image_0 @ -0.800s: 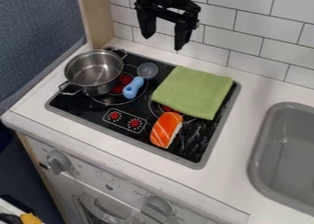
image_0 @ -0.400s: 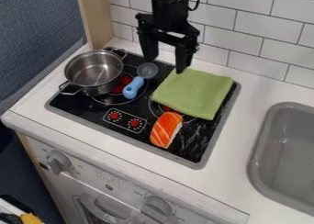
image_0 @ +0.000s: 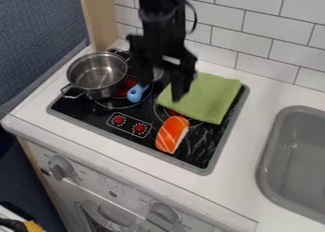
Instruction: Move the sushi at the top of green cipher on the right burner
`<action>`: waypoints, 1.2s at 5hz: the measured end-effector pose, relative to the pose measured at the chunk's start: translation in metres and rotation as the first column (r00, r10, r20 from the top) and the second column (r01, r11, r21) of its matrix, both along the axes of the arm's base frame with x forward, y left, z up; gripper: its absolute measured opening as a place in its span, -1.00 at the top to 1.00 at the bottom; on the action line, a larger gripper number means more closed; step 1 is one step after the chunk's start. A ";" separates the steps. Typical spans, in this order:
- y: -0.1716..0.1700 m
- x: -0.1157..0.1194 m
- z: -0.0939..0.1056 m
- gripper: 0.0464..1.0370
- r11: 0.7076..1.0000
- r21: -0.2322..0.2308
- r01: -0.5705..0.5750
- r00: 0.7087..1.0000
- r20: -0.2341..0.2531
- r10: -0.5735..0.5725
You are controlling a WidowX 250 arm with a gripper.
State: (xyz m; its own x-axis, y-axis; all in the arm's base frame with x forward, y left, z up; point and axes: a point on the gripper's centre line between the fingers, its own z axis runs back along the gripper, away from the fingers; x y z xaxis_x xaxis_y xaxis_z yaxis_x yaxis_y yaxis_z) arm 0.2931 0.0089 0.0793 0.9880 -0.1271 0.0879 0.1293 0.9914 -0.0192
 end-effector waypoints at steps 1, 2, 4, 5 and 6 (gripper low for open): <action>-0.006 -0.015 -0.022 -0.93 0.998 0.037 -0.043 0.999 -0.029 0.044; -0.013 -0.018 -0.038 -0.93 0.995 0.078 -0.059 0.997 -0.048 0.063; -0.019 -0.019 -0.059 -0.93 0.991 0.110 -0.080 0.992 -0.085 0.090; -0.020 -0.018 -0.067 -0.83 0.991 0.100 -0.084 0.991 -0.099 0.094; -0.015 -0.016 -0.066 -0.26 0.993 0.089 -0.080 0.991 -0.098 0.088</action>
